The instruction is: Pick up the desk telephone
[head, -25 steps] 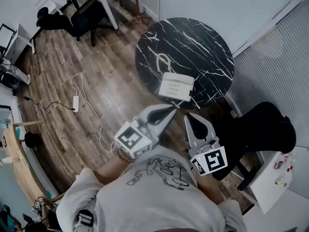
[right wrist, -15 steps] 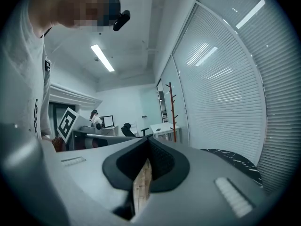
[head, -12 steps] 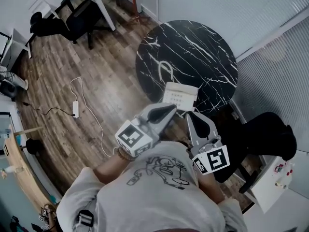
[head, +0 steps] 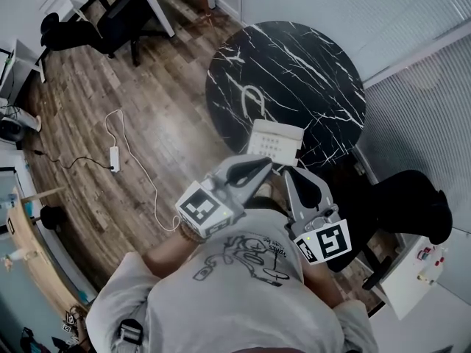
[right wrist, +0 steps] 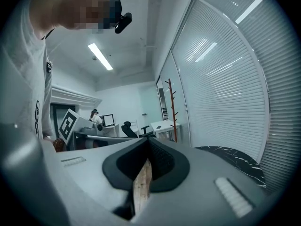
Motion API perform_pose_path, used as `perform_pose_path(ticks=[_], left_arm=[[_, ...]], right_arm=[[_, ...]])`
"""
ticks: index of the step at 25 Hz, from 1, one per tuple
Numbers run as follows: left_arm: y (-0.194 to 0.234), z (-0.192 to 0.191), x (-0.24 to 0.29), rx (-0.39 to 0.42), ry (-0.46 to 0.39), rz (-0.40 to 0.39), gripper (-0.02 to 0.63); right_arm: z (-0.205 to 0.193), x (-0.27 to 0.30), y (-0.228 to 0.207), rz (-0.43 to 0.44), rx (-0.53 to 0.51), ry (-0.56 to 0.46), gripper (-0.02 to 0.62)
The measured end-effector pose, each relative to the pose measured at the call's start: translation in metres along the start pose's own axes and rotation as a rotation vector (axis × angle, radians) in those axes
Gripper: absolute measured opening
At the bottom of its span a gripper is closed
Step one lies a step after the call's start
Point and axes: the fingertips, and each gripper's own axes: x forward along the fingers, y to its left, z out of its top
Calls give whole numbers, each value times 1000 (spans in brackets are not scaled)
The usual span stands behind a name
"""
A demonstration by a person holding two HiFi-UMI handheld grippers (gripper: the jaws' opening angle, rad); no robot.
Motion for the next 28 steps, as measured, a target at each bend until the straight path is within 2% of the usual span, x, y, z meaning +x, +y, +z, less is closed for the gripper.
perform_pose_path(ticks=[9, 12, 17, 28], left_arm=[[10, -16, 12, -29, 23, 31, 43], [22, -28, 19, -32, 43, 49, 61], [42, -55, 28, -51, 105, 76, 89], [98, -147, 47, -99, 255, 130, 222]], right_arm=[[-13, 0, -17, 0, -4, 41, 8], [-27, 5, -28, -4, -1, 66, 27], [-50, 11, -46, -27, 10, 112, 88], [-129, 31, -91, -43, 58, 255, 227]])
